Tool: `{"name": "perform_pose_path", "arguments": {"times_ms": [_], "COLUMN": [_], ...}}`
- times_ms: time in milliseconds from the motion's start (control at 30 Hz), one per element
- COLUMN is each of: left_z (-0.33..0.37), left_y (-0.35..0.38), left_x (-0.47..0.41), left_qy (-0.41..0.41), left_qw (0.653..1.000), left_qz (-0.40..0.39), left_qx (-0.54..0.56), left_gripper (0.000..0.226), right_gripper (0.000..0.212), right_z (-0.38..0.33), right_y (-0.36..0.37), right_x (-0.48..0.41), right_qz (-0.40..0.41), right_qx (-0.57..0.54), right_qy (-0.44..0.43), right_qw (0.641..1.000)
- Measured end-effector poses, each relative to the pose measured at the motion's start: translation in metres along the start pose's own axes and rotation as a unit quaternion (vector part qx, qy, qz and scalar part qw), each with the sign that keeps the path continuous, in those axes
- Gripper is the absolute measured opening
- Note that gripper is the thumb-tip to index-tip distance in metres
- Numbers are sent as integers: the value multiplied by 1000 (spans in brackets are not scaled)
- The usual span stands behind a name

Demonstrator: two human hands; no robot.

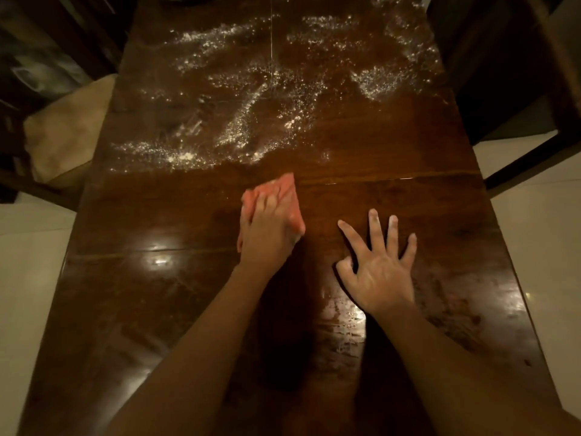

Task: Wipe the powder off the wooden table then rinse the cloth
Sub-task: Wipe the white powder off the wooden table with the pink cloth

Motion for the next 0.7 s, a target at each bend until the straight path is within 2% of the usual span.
{"name": "perform_pose_path", "arguments": {"times_ms": [100,167,233,333,400,433,500,567,633,700], "left_z": [10,34,74,98,74,56,16,-9,-13,-11], "left_y": [6,14,19,34,28,21,6,-1,-5,-14], "left_x": [-76,-111,-125,-121,-130,-140,-162,-167,-155,-128], "left_qy": [-59,-48,62,254,295,278,177,78,64,97], "left_qw": [998,998,997,962,950,957,981,995,994,990], "left_qz": [-8,-21,-38,-98,-76,-39,21,13,8,16], "left_qx": [25,27,15,24,64,79,76,69,85,105], "left_gripper": [62,63,66,65,54,49,45,53,52,39], "right_gripper": [66,66,64,62,60,59,58,57,57,57], "right_z": [1,3,5,6,6,7,9,11,11,11], "right_y": [-1,-1,-1,-2,-1,0,0,0,1,0], "right_x": [2,1,0,0,0,0,-1,0,1,0], "right_qz": [14,11,7,18,29,31,37,40,41,46], "right_qx": [-16,-20,-19,-15,-18,-17,-18,-19,-16,-16], "right_qy": [4,11,17,23,26,27,30,34,40,43], "right_qw": [1000,1000,1000,999,999,999,999,998,998,998]}}
Point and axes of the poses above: each hand's wrist, its own x-axis away from the middle knuckle, its own y-axis out of the palm, z = x × y, the point moved 7 cm from there along -x, towards the middle knuckle
